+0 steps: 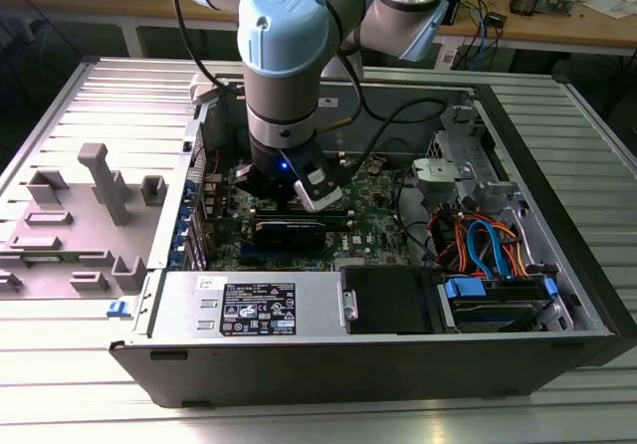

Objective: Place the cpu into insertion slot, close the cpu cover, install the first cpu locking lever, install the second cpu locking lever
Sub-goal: 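Install the second cpu locking lever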

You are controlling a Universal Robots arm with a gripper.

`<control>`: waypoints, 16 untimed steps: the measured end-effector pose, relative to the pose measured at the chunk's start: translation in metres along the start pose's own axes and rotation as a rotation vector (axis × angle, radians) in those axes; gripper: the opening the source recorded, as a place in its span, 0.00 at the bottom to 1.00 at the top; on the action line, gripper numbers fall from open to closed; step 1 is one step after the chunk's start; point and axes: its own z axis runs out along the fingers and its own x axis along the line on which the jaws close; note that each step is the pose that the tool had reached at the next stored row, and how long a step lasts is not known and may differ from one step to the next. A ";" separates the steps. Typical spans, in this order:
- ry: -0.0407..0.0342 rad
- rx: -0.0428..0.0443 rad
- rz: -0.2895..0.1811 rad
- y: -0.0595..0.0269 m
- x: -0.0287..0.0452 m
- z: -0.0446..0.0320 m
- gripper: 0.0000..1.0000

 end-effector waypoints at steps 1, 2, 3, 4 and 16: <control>-0.0001 -0.0023 0.000 0.0000 0.0002 0.0001 0.11; -0.0005 -0.0049 0.000 0.0000 0.0002 0.0006 0.11; -0.0007 -0.0069 0.000 -0.0001 0.0003 0.0010 0.11; -0.0008 -0.0080 0.000 -0.0002 0.0004 0.0013 0.11; -0.0014 -0.0163 0.000 0.0007 0.0015 0.0043 0.11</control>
